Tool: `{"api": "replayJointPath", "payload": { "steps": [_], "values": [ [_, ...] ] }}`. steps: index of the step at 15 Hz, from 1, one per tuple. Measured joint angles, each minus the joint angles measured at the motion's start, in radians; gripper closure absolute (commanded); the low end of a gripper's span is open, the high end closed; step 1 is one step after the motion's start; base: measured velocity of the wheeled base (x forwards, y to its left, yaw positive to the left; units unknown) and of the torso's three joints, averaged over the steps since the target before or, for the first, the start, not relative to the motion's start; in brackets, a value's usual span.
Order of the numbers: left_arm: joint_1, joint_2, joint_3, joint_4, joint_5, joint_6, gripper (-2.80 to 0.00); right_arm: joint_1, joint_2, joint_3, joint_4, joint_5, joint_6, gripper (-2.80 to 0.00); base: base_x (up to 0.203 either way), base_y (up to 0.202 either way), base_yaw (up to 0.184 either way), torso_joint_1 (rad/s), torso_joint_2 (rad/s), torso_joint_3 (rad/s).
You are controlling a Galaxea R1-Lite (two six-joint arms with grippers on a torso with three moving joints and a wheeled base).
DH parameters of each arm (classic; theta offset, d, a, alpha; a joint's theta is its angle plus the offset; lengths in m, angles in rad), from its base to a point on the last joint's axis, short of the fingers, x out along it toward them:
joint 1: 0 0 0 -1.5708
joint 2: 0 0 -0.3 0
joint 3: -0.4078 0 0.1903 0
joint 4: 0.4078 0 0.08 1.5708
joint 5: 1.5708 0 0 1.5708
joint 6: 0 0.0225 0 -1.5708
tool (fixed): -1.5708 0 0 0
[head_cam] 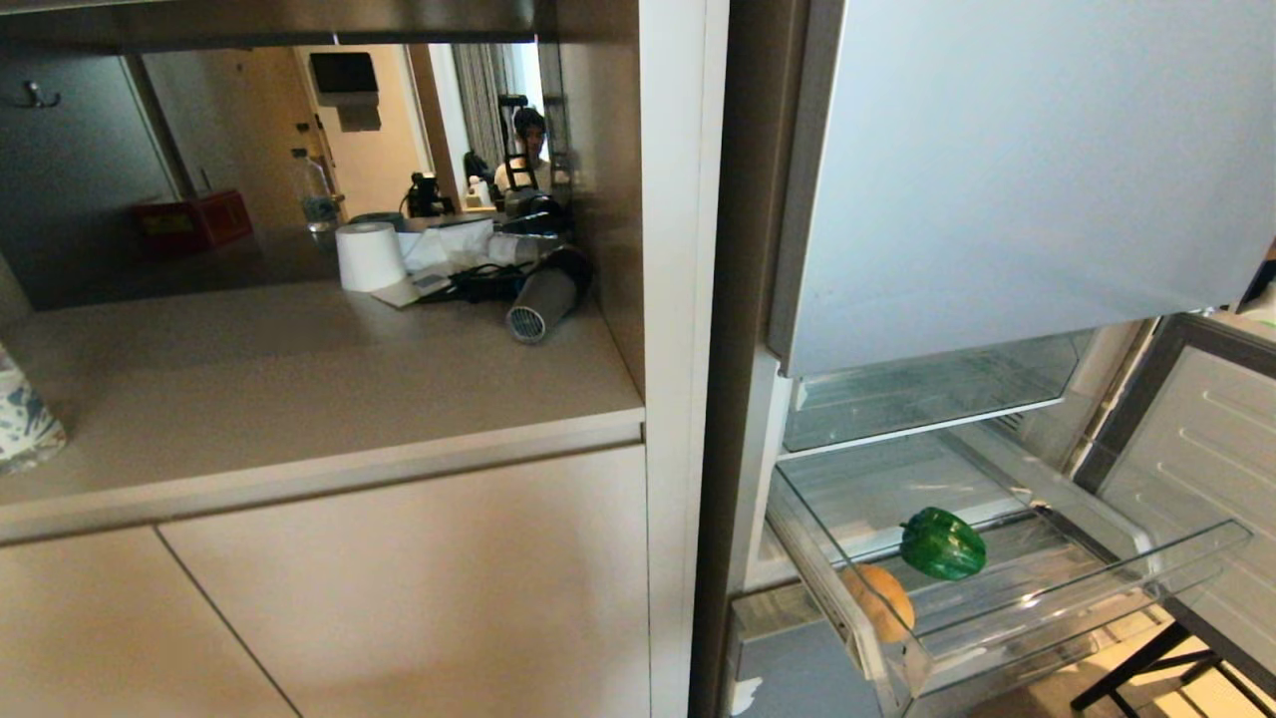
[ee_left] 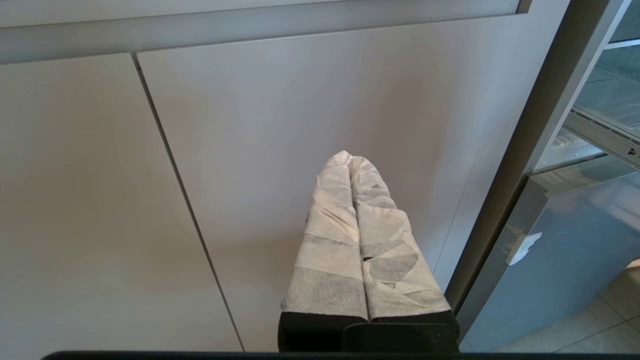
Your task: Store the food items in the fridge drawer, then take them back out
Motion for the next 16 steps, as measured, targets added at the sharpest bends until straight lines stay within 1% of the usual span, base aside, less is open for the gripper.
{"api": "replayJointPath", "payload": {
  "steps": [3,7,9,10,11,13,16],
  "values": [
    [0.000,0.000,0.000,0.000,0.000,0.000,0.00,0.000,0.000,-0.001,0.000,-0.001,0.020,0.00,0.000,0.000,0.000,0.000,0.00,0.000],
    [0.000,0.000,0.000,0.000,0.000,0.000,0.00,0.000,0.000,0.001,-0.001,-0.001,-0.006,0.00,0.000,0.000,0.000,0.000,0.00,0.000],
    [0.000,0.000,0.000,0.000,0.000,0.000,0.00,0.000,0.008,-0.023,0.018,-0.001,-0.003,0.00,0.000,0.000,0.000,0.000,0.00,0.000],
    [0.000,0.000,0.000,0.000,0.000,0.000,0.00,0.000,0.029,-0.059,0.020,0.000,0.002,0.00,0.000,0.000,0.000,0.000,0.00,0.000],
    [0.000,0.000,0.000,0.000,0.000,0.000,0.00,0.000,0.073,-0.100,0.027,0.002,0.006,0.00,0.000,0.000,0.000,0.000,0.00,0.000],
    [0.000,0.000,0.000,0.000,0.000,0.000,0.00,0.000,0.229,-0.203,0.030,0.006,0.019,0.00,0.000,0.000,0.000,0.000,0.00,0.000],
    [0.000,0.000,0.000,0.000,0.000,0.000,0.00,0.000,0.584,-0.391,0.033,0.019,0.049,0.00,0.000,0.000,0.000,0.000,0.00,0.000]
  ]
}}
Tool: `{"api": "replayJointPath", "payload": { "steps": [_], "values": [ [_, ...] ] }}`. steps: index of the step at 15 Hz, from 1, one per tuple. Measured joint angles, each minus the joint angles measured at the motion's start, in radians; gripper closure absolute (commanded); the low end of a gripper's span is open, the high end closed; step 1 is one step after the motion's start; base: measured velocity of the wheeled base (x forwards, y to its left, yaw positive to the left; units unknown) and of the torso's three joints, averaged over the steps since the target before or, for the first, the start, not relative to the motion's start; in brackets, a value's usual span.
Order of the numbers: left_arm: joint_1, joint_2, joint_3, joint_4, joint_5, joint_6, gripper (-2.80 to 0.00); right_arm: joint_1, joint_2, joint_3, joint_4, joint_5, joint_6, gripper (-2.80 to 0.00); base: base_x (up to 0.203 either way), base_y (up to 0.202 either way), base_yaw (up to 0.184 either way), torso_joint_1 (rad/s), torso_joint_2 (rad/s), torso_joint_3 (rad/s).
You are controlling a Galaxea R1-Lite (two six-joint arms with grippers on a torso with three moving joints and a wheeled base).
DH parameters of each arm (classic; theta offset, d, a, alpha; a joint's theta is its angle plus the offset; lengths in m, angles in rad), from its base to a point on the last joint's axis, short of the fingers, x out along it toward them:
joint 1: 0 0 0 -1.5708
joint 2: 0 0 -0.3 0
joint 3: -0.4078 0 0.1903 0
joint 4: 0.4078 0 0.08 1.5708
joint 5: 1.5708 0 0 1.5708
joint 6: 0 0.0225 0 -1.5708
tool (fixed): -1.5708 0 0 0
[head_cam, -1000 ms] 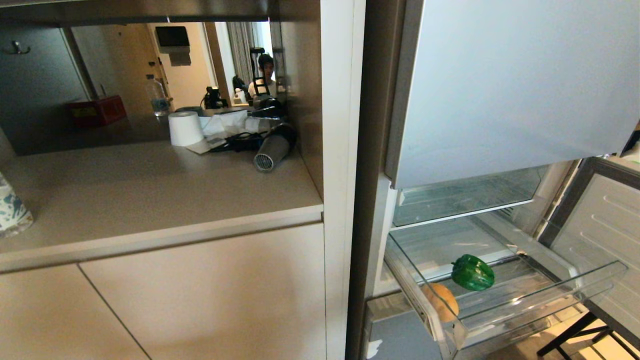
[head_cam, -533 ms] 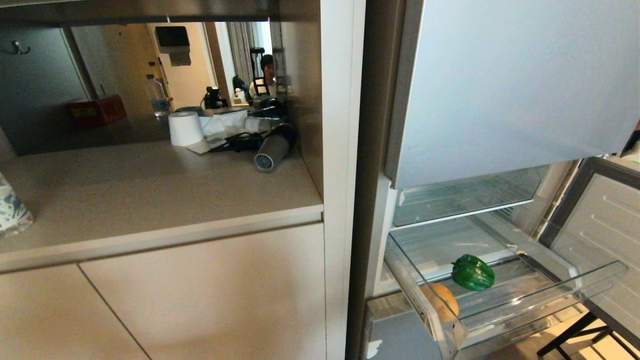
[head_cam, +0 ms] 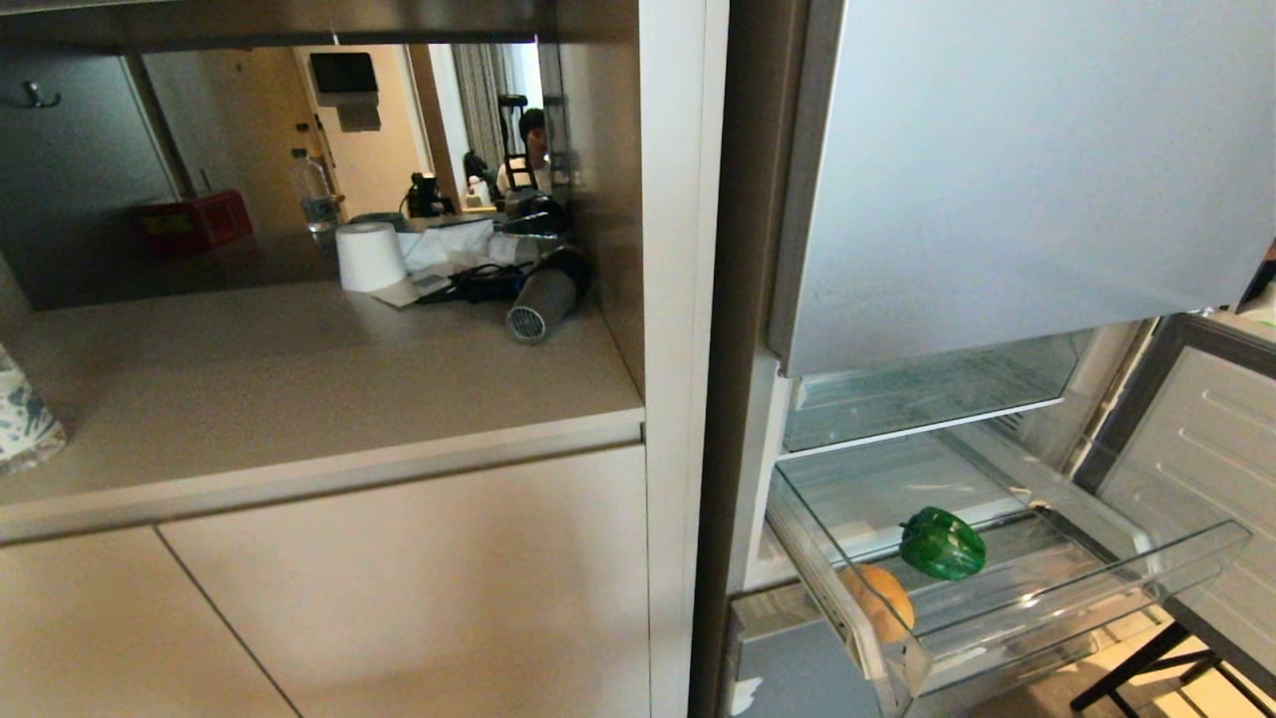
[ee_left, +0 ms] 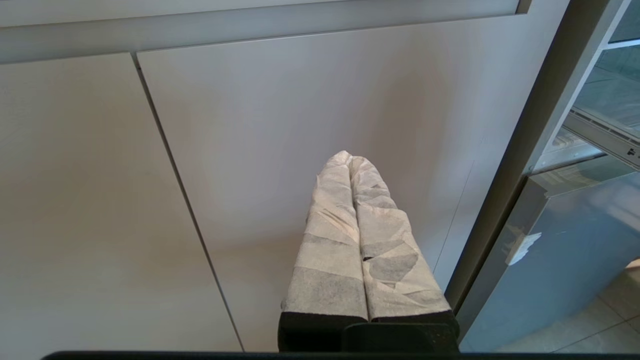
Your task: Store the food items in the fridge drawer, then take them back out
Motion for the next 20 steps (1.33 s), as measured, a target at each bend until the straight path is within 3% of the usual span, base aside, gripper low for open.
{"api": "replayJointPath", "payload": {
  "steps": [4,8,12,17,18,20],
  "values": [
    [0.000,0.000,0.000,0.000,0.000,0.000,0.00,0.000,0.468,-0.253,0.001,0.068,0.027,0.00,0.000,0.000,0.000,0.000,0.00,0.000],
    [0.000,0.000,0.000,0.000,0.000,0.000,0.00,-0.002,0.805,-0.438,0.000,0.094,0.030,0.00,0.000,0.000,0.000,0.000,0.00,0.000],
    [0.000,0.000,0.000,0.000,0.000,0.000,0.00,-0.029,1.018,-0.515,-0.010,0.068,0.037,0.00,0.000,0.000,0.000,0.000,0.00,0.000],
    [0.000,0.000,0.000,0.000,0.000,0.000,0.00,-0.068,1.195,-0.523,-0.158,0.062,0.027,0.00,0.000,0.000,0.000,0.000,0.00,0.000],
    [0.000,0.000,0.000,0.000,0.000,0.000,0.00,-0.071,1.222,-0.531,-0.168,0.061,0.024,-2.80,0.000,0.000,0.000,0.000,0.00,0.000],
    [0.000,0.000,0.000,0.000,0.000,0.000,0.00,-0.074,1.262,-0.554,-0.169,0.061,0.023,-2.80,0.000,0.000,0.000,0.000,0.00,0.000]
  ]
}}
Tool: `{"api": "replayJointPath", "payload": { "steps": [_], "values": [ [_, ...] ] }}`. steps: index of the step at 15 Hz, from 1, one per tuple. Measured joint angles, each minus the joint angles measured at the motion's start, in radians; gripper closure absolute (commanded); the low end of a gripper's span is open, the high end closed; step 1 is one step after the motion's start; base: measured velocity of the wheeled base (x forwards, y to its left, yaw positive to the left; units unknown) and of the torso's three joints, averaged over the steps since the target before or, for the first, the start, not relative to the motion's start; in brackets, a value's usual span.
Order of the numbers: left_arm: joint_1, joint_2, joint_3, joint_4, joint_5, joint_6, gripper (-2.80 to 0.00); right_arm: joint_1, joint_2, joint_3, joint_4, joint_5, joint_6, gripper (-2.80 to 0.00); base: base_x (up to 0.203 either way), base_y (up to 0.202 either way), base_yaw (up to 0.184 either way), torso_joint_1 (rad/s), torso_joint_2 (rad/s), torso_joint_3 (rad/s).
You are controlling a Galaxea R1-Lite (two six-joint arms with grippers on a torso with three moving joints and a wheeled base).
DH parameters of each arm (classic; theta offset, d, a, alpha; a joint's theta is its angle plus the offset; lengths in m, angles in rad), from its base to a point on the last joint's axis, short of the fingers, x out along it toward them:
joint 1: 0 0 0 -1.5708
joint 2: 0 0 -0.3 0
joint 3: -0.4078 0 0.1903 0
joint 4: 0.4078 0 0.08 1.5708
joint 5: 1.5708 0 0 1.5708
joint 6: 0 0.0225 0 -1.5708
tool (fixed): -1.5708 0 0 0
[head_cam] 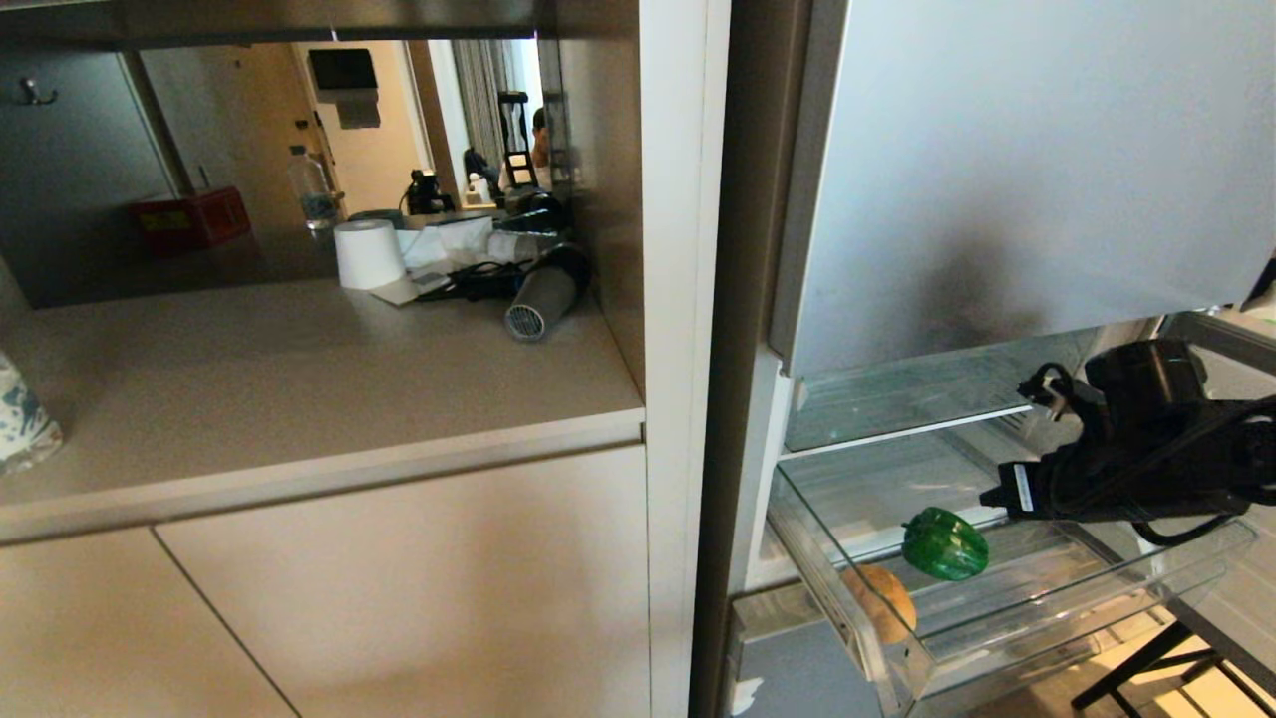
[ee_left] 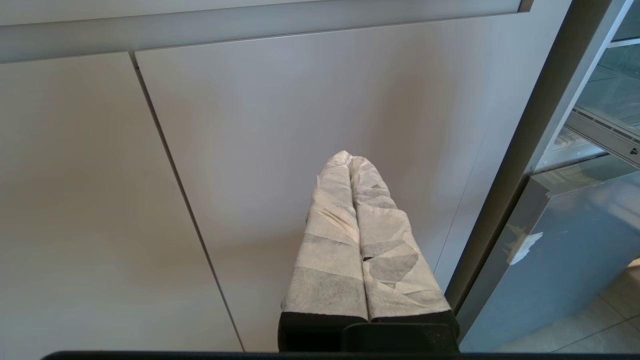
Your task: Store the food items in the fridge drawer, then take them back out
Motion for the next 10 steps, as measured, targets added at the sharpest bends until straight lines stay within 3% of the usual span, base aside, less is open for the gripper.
{"api": "replayJointPath", "payload": {
  "steps": [10],
  "values": [
    [0.000,0.000,0.000,0.000,0.000,0.000,0.00,-0.020,0.193,-0.130,0.000,0.000,-0.038,-2.80,0.000,0.000,0.000,0.000,0.00,0.000]
  ]
}}
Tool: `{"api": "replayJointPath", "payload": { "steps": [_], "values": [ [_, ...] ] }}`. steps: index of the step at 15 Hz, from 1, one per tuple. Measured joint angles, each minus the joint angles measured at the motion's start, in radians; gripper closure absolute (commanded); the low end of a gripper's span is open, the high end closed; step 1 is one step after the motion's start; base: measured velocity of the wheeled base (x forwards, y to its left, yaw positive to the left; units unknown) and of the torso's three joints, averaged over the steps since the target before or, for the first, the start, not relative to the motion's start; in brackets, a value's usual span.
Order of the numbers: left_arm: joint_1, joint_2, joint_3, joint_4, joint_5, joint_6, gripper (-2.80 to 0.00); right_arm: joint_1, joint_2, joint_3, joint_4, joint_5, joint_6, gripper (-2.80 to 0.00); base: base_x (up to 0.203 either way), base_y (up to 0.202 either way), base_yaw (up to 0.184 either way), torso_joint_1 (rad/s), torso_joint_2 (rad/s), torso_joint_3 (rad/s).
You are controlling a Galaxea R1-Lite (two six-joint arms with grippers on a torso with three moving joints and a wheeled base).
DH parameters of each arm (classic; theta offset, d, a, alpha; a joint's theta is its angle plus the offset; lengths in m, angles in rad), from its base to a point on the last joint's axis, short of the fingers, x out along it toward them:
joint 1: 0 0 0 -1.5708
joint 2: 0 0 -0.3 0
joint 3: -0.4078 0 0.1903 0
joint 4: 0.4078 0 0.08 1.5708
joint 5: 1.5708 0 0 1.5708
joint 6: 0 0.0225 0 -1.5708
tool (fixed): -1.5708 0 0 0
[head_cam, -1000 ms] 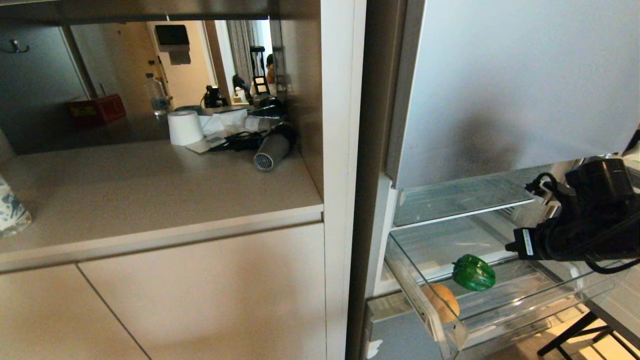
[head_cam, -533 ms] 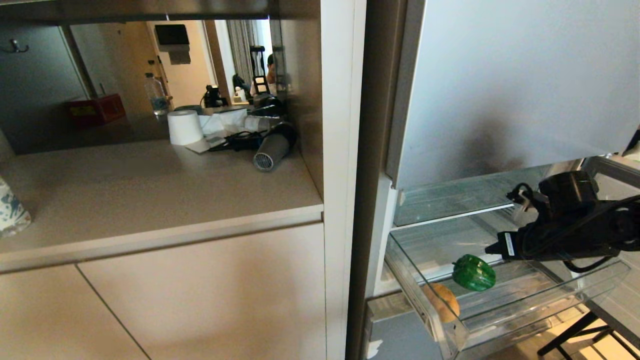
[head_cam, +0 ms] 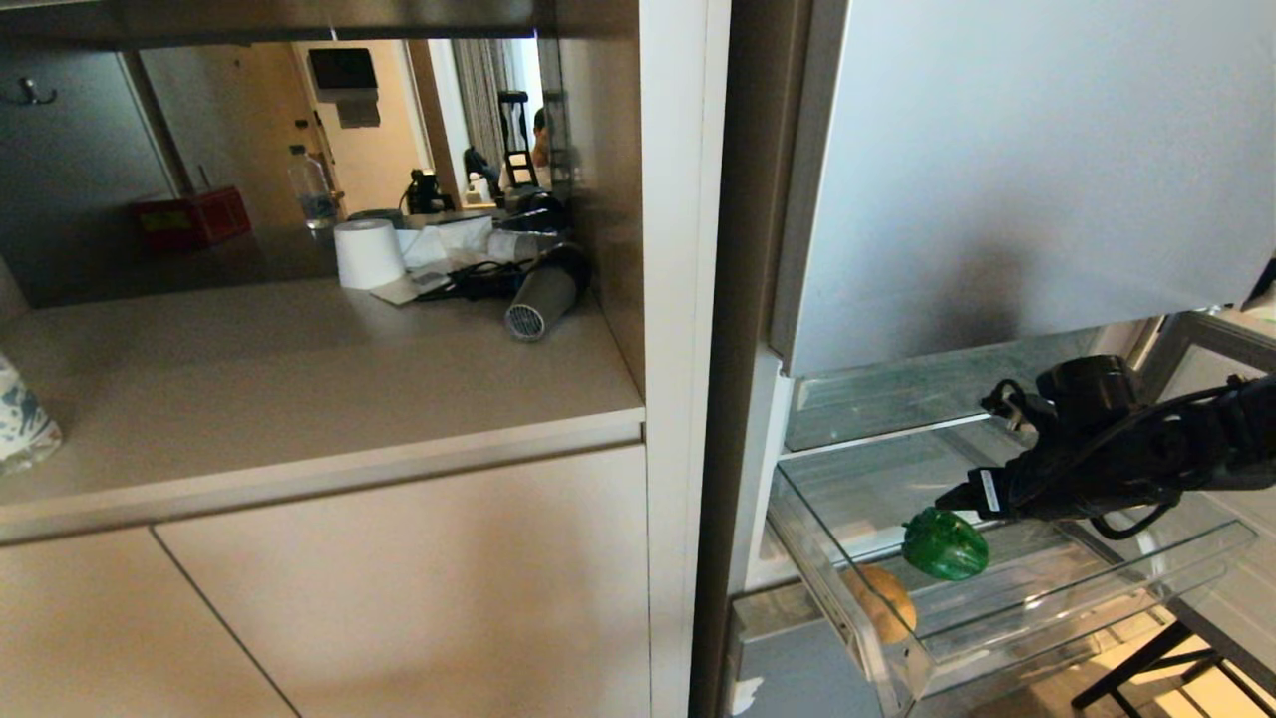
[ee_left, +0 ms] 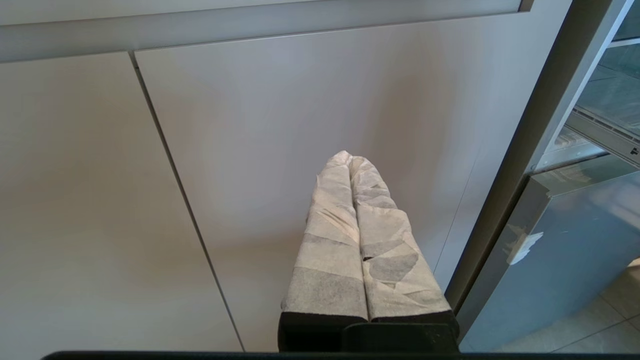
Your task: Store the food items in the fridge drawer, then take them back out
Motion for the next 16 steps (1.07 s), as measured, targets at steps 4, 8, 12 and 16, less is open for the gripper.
{"api": "replayJointPath", "payload": {
  "steps": [4,8,12,16],
  "values": [
    [0.000,0.000,0.000,0.000,0.000,0.000,0.00,-0.008,0.072,-0.060,0.000,0.001,-0.002,-2.80,0.000,0.000,0.000,0.000,0.00,0.000],
    [0.000,0.000,0.000,0.000,0.000,0.000,0.00,-0.010,0.128,-0.101,0.001,0.007,-0.002,-2.80,0.000,0.000,0.000,0.000,0.00,0.000],
    [0.000,0.000,0.000,0.000,0.000,0.000,0.00,-0.007,0.154,-0.105,0.002,0.009,-0.021,-2.80,0.000,0.000,0.000,0.000,0.00,0.000],
    [0.000,0.000,0.000,0.000,0.000,0.000,0.00,-0.004,0.180,-0.104,0.003,0.010,-0.030,-2.80,0.000,0.000,0.000,0.000,0.00,0.000]
  ]
}}
